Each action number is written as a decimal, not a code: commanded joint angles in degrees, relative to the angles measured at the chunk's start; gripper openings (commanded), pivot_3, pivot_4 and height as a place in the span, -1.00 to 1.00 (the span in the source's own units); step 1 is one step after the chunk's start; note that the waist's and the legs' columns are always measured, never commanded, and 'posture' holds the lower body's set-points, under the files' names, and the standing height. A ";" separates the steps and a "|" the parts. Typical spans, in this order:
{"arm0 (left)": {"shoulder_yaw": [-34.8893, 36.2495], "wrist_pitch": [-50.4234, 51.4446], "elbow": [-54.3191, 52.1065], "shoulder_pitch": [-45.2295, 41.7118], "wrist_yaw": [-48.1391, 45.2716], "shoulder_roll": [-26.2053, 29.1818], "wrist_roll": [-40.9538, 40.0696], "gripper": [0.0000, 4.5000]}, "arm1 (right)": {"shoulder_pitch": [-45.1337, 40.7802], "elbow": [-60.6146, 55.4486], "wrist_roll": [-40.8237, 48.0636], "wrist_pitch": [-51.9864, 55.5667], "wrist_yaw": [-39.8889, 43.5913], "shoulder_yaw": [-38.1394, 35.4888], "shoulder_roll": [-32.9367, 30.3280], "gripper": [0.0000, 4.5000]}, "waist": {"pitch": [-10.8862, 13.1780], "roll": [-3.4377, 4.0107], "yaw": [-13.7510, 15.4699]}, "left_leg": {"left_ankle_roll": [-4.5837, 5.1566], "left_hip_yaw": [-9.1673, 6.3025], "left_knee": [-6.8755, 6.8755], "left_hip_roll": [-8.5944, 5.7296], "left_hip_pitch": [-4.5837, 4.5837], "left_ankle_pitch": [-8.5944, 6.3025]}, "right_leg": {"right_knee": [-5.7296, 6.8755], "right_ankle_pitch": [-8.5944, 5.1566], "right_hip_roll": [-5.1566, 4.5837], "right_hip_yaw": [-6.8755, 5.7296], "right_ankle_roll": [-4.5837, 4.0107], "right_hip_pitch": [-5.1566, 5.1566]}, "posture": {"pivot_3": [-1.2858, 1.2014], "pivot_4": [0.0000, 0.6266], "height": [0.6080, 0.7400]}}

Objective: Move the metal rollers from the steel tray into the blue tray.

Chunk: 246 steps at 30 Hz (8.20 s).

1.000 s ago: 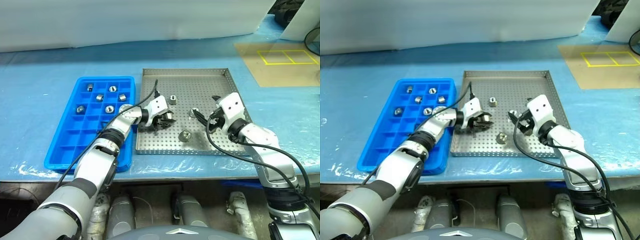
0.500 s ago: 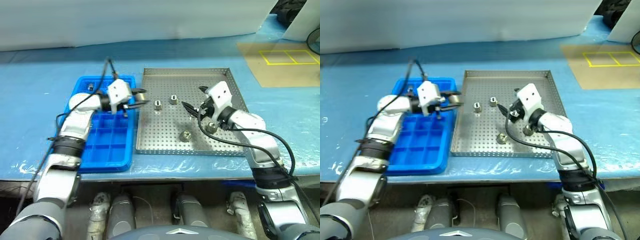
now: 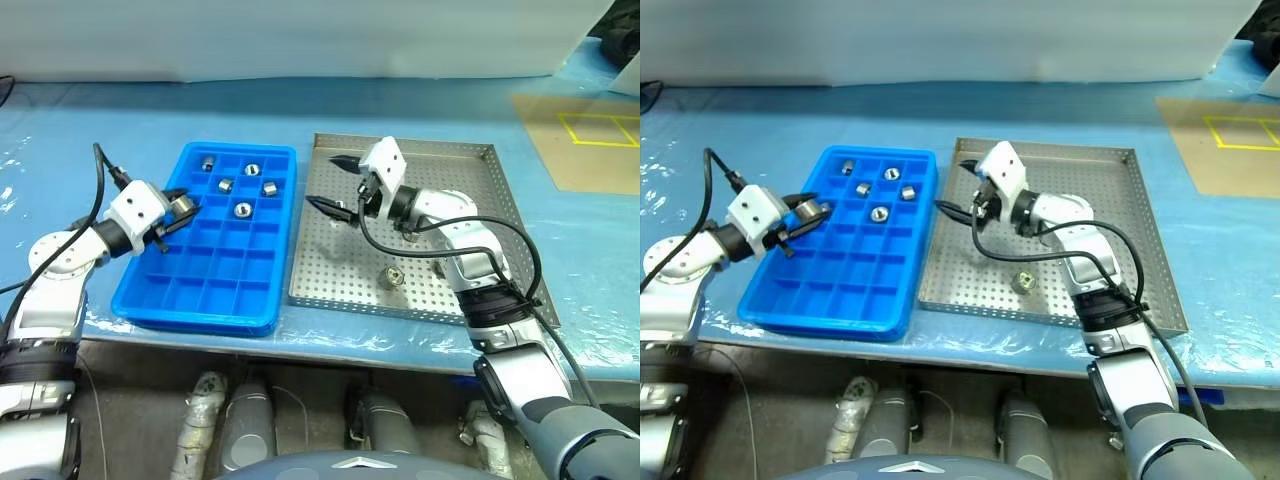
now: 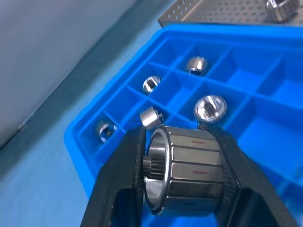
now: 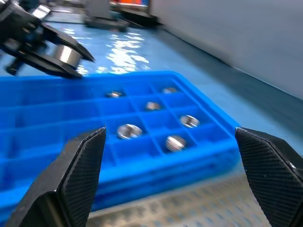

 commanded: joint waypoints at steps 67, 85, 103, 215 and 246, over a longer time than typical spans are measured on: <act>-16.31 0.46 9.06 -21.93 -0.68 -17.23 -1.15 0.34 | 5.98 -7.75 -1.21 4.67 -2.71 -2.94 -2.62 1.00 | -0.06 -0.19 0.80 | -0.80 -0.15 0.28 -0.06 0.12 0.49 | 0.93 -0.06 0.10 0.08 -0.13 -0.16 | -0.07 -0.52 1.00; -26.26 -20.66 63.32 -47.19 10.66 -31.26 18.09 0.34 | 23.38 -31.81 1.37 18.45 -15.21 -16.11 -10.39 1.00 | -0.06 -0.22 -5.37 | -0.21 -0.08 0.59 -0.10 0.27 0.15 | 0.78 0.07 0.15 0.25 0.09 0.11 | -0.33 -0.52 1.00; -27.76 -9.92 69.29 -48.76 10.67 -31.40 25.51 0.34 | 24.35 -31.13 1.16 17.09 -18.98 -14.45 -9.81 1.00 | -0.08 -0.20 -6.39 | 0.34 -0.07 0.80 -0.12 0.39 -0.19 | -0.02 0.13 0.11 0.25 0.14 0.75 | -0.34 -0.52 1.00; -11.80 -11.46 39.45 -36.18 6.46 -19.92 5.12 0.77 | 0.98 -5.32 -1.33 -0.23 -6.62 -5.03 -2.99 1.00 | -0.04 -0.21 0.39 | -0.84 -0.15 0.39 -0.06 -0.06 0.53 | 0.96 0.04 0.10 0.07 -0.11 -0.29 | -0.12 -0.52 1.00; -18.27 -4.82 72.07 -53.59 31.72 -39.96 22.27 0.77 | 27.68 -41.50 0.84 21.29 -24.49 -21.18 -12.43 1.00 | -0.05 -0.19 -12.47 | 1.00 -0.03 1.06 -0.25 -0.04 -0.36 | -0.94 0.68 0.14 0.55 0.50 0.72 | -0.51 -0.52 1.00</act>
